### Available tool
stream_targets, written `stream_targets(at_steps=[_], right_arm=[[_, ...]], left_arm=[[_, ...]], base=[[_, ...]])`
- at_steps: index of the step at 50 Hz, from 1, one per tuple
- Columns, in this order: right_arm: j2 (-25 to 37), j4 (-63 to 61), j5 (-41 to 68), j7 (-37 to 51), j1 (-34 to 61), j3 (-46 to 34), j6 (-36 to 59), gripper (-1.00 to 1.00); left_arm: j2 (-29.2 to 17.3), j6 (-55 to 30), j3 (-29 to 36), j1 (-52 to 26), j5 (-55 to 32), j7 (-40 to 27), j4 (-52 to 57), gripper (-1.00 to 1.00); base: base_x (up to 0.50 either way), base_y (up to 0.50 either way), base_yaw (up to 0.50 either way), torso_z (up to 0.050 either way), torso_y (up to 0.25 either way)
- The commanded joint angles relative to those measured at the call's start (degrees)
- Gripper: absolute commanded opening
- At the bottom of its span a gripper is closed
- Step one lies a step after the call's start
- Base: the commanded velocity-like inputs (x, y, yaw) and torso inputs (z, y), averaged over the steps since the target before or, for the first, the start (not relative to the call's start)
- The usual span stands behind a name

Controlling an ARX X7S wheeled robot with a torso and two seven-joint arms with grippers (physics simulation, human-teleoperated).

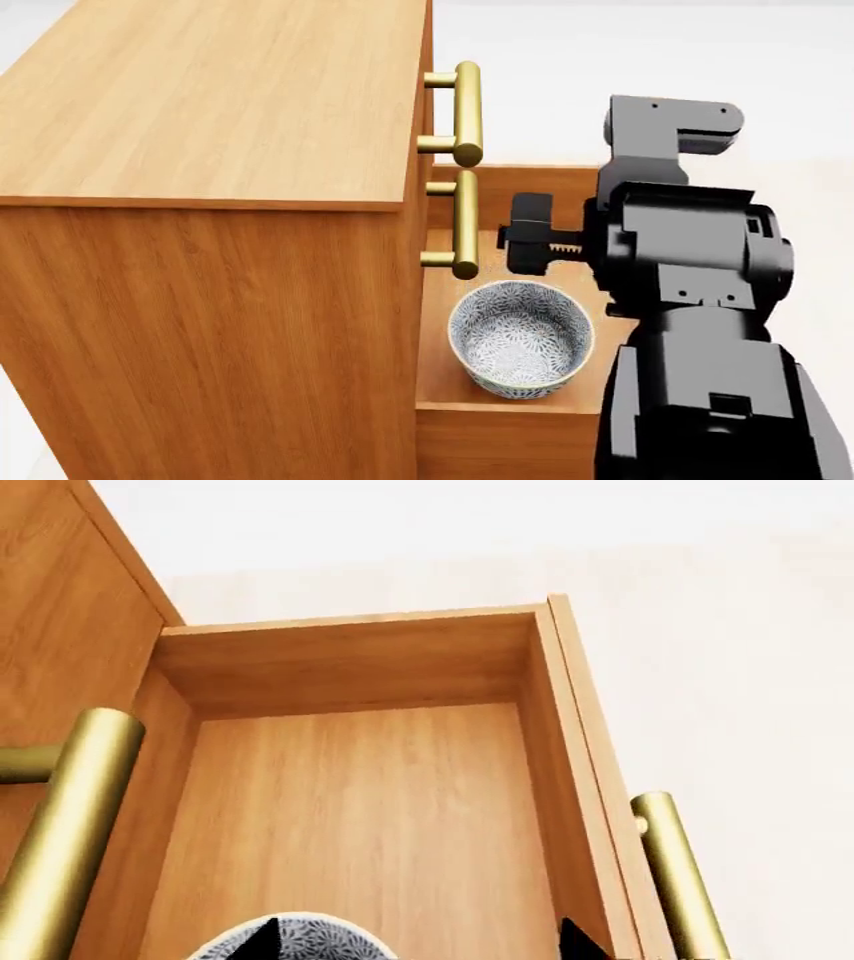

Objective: Put the bowl in the bottom drawer of the cabinet and close it.

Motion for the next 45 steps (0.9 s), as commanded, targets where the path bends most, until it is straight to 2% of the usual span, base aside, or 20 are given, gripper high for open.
stream_targets(at_steps=[1, 5, 9, 13, 28, 34, 41, 45], right_arm=[[1.29, -0.01, 0.08, 0.10, 2.42, -2.42, -2.38, 1.00], [2.18, -0.01, 0.26, 0.42, 3.15, -2.66, -2.86, 1.00], [3.13, -0.01, 0.32, 0.63, 3.62, -2.93, -3.46, 1.00], [4.13, -0.02, 0.13, 0.75, 3.99, -3.39, -4.69, 1.00], [7.93, -1.01, 0.82, 1.19, 3.86, -2.92, -7.45, 1.00], [9.71, -23.30, 1.12, 0.77, -5.95, -2.44, 2.25, 1.00], [12.25, -37.54, 1.31, 1.98, -13.22, -0.57, 5.83, 1.00], [13.53, -40.46, 2.01, 2.62, -14.76, 1.70, 7.39, 1.00]], left_arm=[[-0.40, 1.43, 0.24, 0.12, 0.76, 0.40, 0.16, 1.00], [-0.35, 3.92, 0.16, 0.27, -0.03, 0.85, -0.33, 1.00], [-0.76, 1.41, 0.44, 0.46, 1.97, 0.35, 0.97, 1.00], [-0.80, 3.81, 0.14, 0.65, -0.36, 0.86, 0.69, 1.00], [-0.54, 3.01, 0.29, 0.17, -0.78, 0.55, 0.05, 1.00], [-0.76, 2.28, 0.61, 0.21, -0.41, 0.57, 0.46, 1.00], [-0.75, 2.81, 0.59, -0.13, -1.28, 0.81, -0.02, 1.00], [-0.66, 2.86, 0.58, -0.08, -1.09, 0.62, -0.10, 1.00]], base=[[0.00, 0.00, 0.00, 0.000, 0.000], [0.00, 0.00, 0.00, 0.000, 0.000], [0.00, 0.00, 0.00, 0.000, 0.000], [0.00, 0.00, 0.00, 0.000, 0.000], [0.00, 0.00, 0.00, 0.000, 0.000], [0.00, 0.00, 0.00, 0.000, 0.000], [0.00, 0.00, 0.00, 0.000, 0.000], [0.00, 0.00, 0.00, 0.000, 0.000]])
